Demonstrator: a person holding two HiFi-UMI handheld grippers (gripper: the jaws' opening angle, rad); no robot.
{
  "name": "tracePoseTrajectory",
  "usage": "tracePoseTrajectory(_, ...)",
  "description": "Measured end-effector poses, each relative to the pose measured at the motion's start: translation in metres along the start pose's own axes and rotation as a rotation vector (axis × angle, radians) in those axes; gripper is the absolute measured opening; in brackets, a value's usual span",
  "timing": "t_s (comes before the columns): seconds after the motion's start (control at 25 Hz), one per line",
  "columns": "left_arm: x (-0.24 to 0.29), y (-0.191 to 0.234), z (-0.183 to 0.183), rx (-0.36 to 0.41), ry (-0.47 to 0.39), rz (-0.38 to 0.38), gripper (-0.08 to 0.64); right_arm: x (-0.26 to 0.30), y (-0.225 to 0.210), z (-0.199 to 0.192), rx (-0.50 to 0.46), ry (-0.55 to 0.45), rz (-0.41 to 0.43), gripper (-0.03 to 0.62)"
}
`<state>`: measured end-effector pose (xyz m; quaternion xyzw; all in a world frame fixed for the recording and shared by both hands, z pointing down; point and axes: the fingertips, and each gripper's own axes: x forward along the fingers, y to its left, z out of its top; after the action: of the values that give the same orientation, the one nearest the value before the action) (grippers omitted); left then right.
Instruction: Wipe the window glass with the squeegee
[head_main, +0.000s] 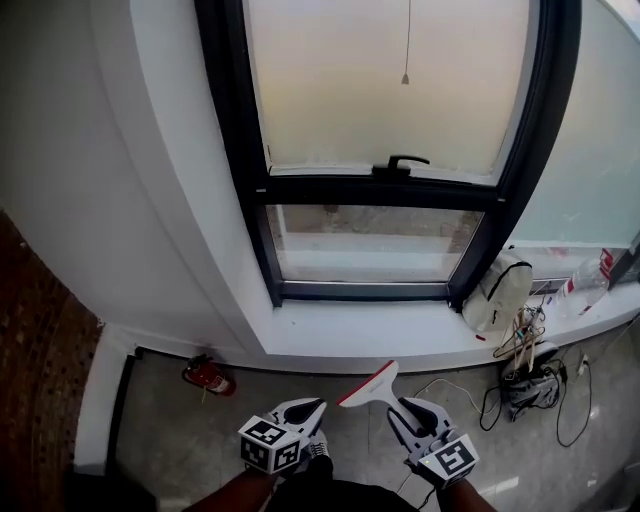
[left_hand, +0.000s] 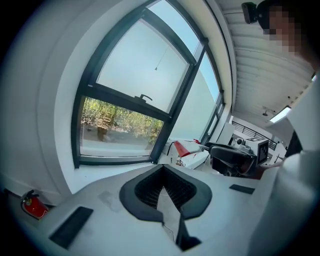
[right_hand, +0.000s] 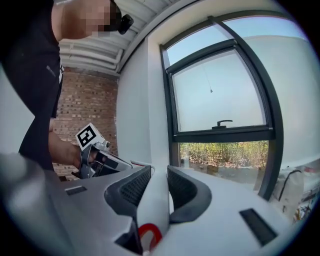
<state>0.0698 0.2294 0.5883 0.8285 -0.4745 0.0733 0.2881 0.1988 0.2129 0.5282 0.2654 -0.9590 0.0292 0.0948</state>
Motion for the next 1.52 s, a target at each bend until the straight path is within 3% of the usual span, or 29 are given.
tracePoseTrajectory(0.32, 0.011, 0.088, 0.045, -0.042, -0.036, 0.026, 0.000, 0.109, -0.024, 0.009, -0.012, 0.076, 0.061, 0.095)
tracePoseTrajectory(0.64, 0.018, 0.162, 0.094, -0.032, -0.096, 0.063, 0.000, 0.190, -0.050, 0.037, -0.046, 0.019, 0.065, 0.095)
tracePoseTrajectory(0.88, 0.039, 0.177, 0.135, -0.030, -0.151, 0.059, 0.000, 0.223, -0.084, 0.068, -0.121, -0.030, 0.095, 0.095)
tracePoseTrajectory(1.12, 0.076, 0.198, 0.182, -0.027, -0.203, 0.145, 0.000, 0.259, -0.135, 0.112, -0.222, -0.117, 0.194, 0.095)
tracePoseTrajectory(1.28, 0.106, 0.209, 0.228, -0.020, -0.253, 0.212, 0.000, 0.285, -0.176, 0.151, -0.342, -0.167, 0.268, 0.095)
tracePoseTrajectory(1.52, 0.136, 0.226, 0.292, 0.007, -0.352, 0.303, 0.000, 0.334, -0.226, 0.196, -0.709, -0.177, 0.312, 0.095)
